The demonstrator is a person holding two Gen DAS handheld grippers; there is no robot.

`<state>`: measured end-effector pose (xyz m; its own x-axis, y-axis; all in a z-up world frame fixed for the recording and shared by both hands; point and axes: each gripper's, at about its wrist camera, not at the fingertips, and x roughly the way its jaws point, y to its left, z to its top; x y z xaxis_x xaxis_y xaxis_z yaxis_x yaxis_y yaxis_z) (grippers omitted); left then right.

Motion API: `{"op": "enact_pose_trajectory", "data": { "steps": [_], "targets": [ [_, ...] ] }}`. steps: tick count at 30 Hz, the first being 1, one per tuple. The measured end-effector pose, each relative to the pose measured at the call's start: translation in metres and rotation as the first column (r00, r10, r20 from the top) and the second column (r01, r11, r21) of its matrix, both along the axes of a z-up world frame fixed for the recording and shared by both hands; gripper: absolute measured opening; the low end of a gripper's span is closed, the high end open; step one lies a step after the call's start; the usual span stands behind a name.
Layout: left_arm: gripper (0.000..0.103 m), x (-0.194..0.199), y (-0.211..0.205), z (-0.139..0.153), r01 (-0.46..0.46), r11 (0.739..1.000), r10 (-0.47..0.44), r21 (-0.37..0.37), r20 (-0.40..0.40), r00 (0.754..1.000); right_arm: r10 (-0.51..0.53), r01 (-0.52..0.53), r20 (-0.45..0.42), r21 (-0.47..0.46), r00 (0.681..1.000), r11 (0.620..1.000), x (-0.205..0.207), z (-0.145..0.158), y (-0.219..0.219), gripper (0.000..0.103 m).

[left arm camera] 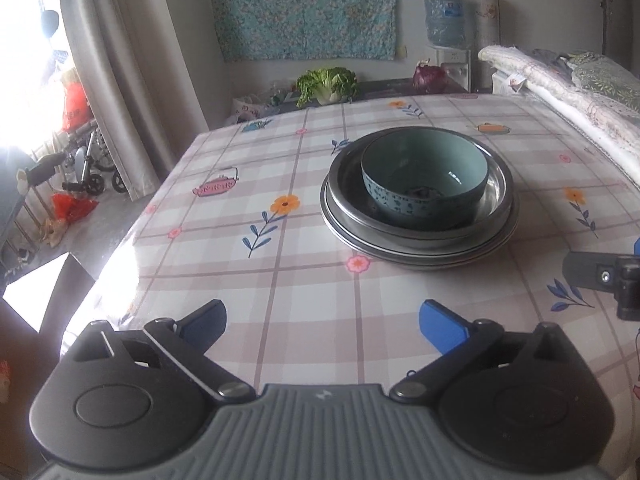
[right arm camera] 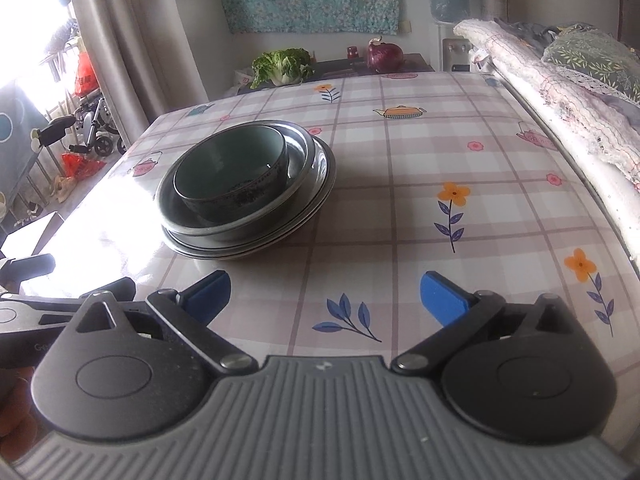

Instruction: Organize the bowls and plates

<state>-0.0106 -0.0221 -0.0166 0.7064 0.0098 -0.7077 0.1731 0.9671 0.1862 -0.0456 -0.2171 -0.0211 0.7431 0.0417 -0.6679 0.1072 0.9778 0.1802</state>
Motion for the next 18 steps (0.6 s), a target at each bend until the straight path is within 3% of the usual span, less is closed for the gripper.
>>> {"op": "enact_pose_trajectory", "data": {
  "steps": [4,18],
  "targets": [
    [0.103,0.012,0.008,-0.003,-0.033,0.998,0.029,-0.051,-0.076,0.997,0.012,-0.012,-0.01,-0.007,1.0,1.0,0.003,0.002,0.008,0.102],
    [0.103,0.029,0.012,0.007,-0.083,0.992,0.073,-0.095,-0.103,0.992,0.016,-0.019,-0.061,-0.051,0.998,0.999,0.024,0.008,0.025,0.102]
  ]
}}
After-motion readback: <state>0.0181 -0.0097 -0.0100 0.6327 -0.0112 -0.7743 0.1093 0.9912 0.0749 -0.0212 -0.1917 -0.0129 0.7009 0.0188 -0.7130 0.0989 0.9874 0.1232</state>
